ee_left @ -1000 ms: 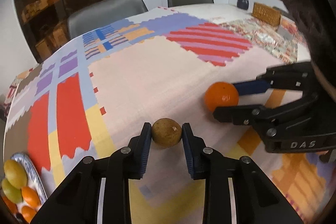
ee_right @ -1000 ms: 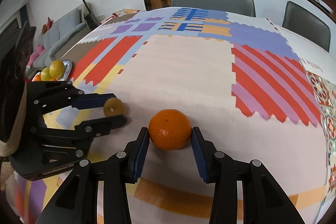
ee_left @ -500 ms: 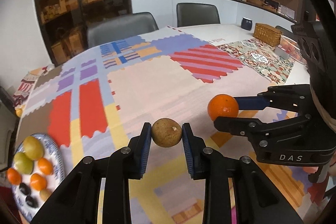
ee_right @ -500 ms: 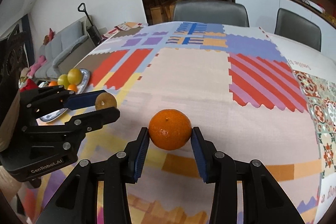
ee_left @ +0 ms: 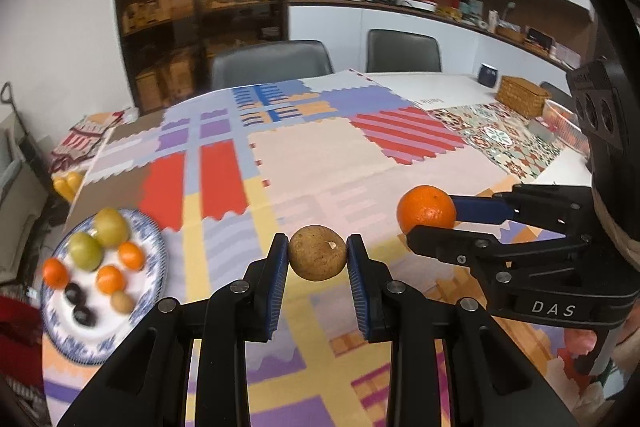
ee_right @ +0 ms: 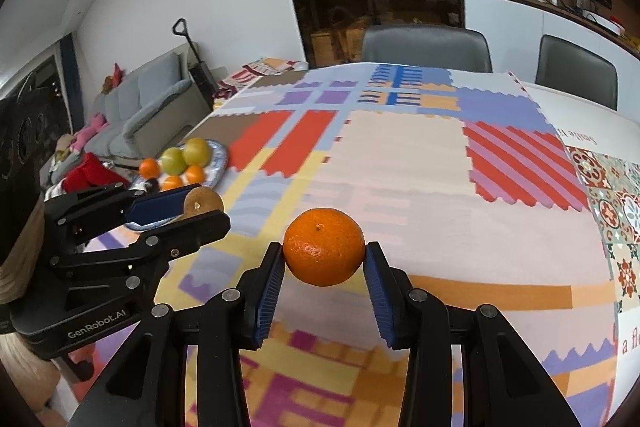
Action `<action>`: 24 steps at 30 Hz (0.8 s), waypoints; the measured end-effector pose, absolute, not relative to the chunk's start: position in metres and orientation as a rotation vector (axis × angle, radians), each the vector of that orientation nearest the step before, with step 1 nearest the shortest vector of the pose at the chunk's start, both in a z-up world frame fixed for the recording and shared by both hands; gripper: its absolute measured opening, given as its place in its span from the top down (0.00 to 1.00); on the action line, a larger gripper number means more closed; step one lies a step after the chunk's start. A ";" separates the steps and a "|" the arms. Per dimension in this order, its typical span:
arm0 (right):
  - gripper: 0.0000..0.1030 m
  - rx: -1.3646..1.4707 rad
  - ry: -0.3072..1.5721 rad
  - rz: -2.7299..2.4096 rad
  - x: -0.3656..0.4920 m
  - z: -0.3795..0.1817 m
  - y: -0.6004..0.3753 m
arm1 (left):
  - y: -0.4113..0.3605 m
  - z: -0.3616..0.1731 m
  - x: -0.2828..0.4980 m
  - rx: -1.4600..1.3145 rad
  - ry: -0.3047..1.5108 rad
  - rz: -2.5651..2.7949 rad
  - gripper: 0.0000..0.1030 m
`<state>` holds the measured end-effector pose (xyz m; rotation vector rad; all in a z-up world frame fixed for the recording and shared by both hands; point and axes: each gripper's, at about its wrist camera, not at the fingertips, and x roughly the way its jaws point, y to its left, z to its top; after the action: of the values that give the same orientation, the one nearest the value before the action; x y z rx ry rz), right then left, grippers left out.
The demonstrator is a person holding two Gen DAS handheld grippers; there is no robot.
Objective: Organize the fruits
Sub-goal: 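Carry the kiwi and orange over the plate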
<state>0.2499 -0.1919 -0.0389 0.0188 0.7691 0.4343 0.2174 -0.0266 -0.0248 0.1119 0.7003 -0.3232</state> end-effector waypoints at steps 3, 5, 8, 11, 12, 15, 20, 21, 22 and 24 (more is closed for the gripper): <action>0.59 0.023 0.767 0.452 0.241 -0.036 -0.184 | -0.017 -0.023 0.206 0.099 0.698 -0.294 0.71; 0.59 0.024 0.763 0.462 0.235 -0.034 -0.177 | -0.010 -0.022 0.198 0.091 0.699 -0.278 0.71; 0.59 0.023 0.762 0.482 0.228 -0.032 -0.167 | 0.000 -0.022 0.189 0.081 0.700 -0.249 0.71; 0.59 0.013 0.755 0.499 0.223 -0.029 -0.156 | 0.012 -0.022 0.180 0.063 0.699 -0.224 0.71; 0.59 0.012 0.753 0.504 0.222 -0.028 -0.153 | 0.016 -0.021 0.177 0.056 0.697 -0.215 0.71; 0.59 0.009 0.748 0.523 0.218 -0.025 -0.141 | 0.029 -0.019 0.169 0.041 0.692 -0.192 0.71; 0.59 -0.007 0.734 0.552 0.215 -0.020 -0.117 | 0.054 -0.014 0.160 0.022 0.678 -0.124 0.71; 0.59 -0.010 0.731 0.556 0.214 -0.020 -0.113 | 0.059 -0.013 0.158 0.019 0.673 -0.110 0.71; 0.59 -0.017 0.729 0.562 0.214 -0.019 -0.106 | 0.065 -0.012 0.156 0.017 0.670 -0.098 0.71; 0.59 -0.028 0.727 0.574 0.216 -0.018 -0.095 | 0.074 -0.011 0.155 0.013 0.662 -0.080 0.71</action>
<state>0.2157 -0.0953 -0.0180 -0.0285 0.7274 0.5737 0.1546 0.0741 -0.0108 0.0126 0.6623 -0.0799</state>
